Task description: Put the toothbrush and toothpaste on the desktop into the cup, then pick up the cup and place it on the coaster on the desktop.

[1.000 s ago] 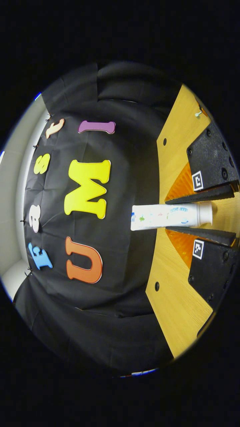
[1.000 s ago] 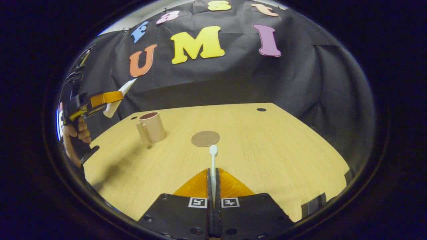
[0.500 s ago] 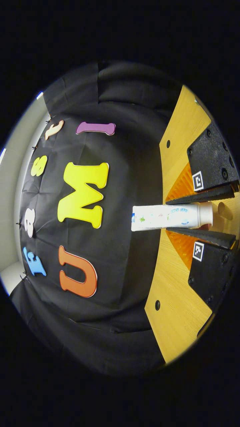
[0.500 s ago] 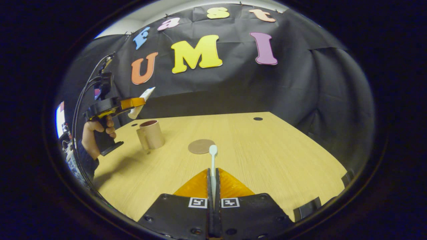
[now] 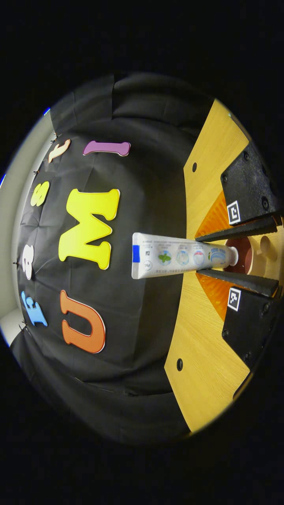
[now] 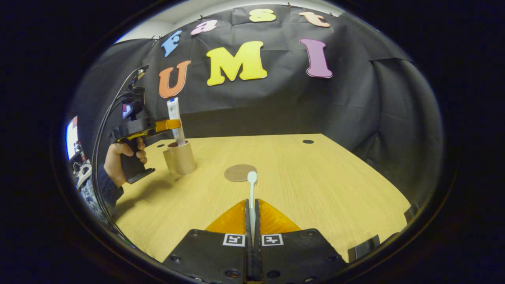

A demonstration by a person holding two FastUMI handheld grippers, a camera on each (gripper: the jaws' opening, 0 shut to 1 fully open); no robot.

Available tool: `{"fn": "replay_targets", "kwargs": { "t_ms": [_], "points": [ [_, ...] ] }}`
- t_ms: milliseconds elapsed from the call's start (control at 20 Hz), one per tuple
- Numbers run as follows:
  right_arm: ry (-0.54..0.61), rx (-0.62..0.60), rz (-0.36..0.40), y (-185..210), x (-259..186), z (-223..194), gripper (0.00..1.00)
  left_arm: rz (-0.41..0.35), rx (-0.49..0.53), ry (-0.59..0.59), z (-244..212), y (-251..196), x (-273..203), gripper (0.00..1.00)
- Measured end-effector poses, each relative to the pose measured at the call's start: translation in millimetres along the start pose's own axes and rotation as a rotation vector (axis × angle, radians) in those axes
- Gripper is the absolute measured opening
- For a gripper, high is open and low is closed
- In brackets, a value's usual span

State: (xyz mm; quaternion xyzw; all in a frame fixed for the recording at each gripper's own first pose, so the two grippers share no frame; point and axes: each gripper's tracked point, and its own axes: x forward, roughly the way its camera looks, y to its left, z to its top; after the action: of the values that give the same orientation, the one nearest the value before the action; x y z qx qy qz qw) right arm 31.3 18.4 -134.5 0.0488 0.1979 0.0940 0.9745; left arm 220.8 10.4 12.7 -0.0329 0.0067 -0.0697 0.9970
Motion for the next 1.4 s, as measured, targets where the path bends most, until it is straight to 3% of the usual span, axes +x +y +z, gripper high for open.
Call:
{"fn": "replay_targets", "kwargs": {
  "t_ms": [150,200,250,400,650,800,1300,1400],
  "points": [
    [0.001,-0.007,-0.001,1.3,-0.4,-1.4,0.00,0.004,0.014,-0.043,14.3,2.1,-5.2,0.39],
    [-0.001,-0.006,0.000,1.5,0.3,0.1,0.00,0.006,0.027,-0.034,11.7,2.5,-3.3,0.53],
    [-0.005,-0.005,0.002,3.4,0.3,1.6,0.01,0.022,0.047,-0.017,7.2,3.6,-6.8,0.46],
    [-0.015,-0.017,0.008,11.0,0.7,6.3,0.00,0.054,0.069,0.019,6.7,12.0,-20.0,1.00],
    [-0.063,-0.044,0.070,49.1,12.4,35.6,0.00,0.072,0.043,-0.017,6.7,26.6,-63.8,1.00],
    [-0.120,-0.078,0.059,72.6,29.4,67.2,0.00,0.089,0.072,-0.041,-0.6,37.3,-90.2,0.99],
    [-0.243,-0.037,0.213,190.9,86.3,175.0,0.00,0.078,0.077,0.044,-45.5,50.7,-147.0,0.98],
    [-0.269,-0.022,0.201,200.3,97.2,198.2,0.00,0.087,0.079,0.035,-43.3,53.4,-148.5,0.98]
  ]
}}
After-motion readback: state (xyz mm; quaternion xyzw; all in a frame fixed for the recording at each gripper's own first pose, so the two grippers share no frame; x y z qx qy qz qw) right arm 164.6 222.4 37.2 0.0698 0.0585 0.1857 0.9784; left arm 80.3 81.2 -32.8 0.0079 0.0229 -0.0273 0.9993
